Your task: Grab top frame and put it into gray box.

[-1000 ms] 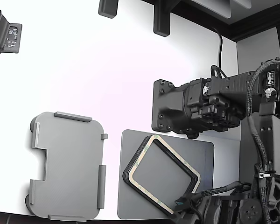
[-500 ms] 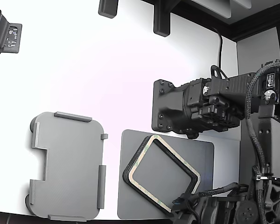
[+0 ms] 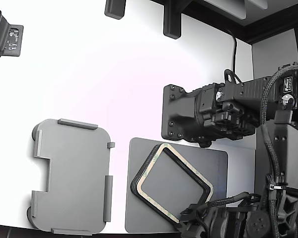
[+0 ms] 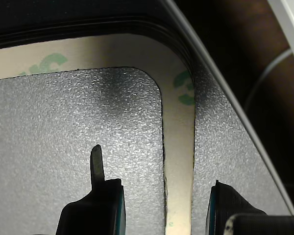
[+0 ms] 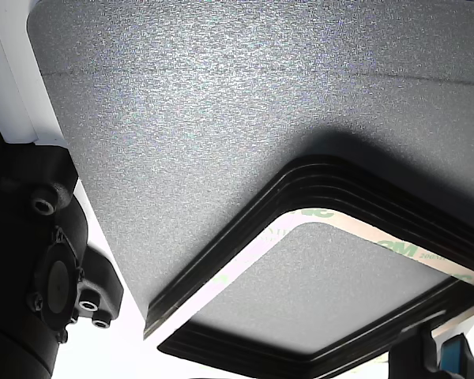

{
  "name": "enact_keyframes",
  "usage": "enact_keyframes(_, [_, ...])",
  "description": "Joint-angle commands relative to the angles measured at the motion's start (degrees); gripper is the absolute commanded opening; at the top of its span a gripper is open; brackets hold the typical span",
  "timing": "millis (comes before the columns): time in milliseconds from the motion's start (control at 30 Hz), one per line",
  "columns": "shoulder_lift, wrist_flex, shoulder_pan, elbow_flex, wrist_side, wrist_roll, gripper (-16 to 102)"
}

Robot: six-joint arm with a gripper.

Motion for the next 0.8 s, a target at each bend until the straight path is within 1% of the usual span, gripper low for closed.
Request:
enact_keyframes(0, [1.8, -0.2, -0.5, -1.0, -0.2, -0.2, 67])
enact_keyframes(200, [2.0, -0.3, -0.5, -1.1, -0.3, -0.1, 57])
enact_keyframes(333, [2.1, -0.8, -0.6, -0.6, -0.3, -0.1, 54])
enact_keyframes(767, [2.8, -2.3, -0.6, 0.8, 0.4, -0.5, 53])
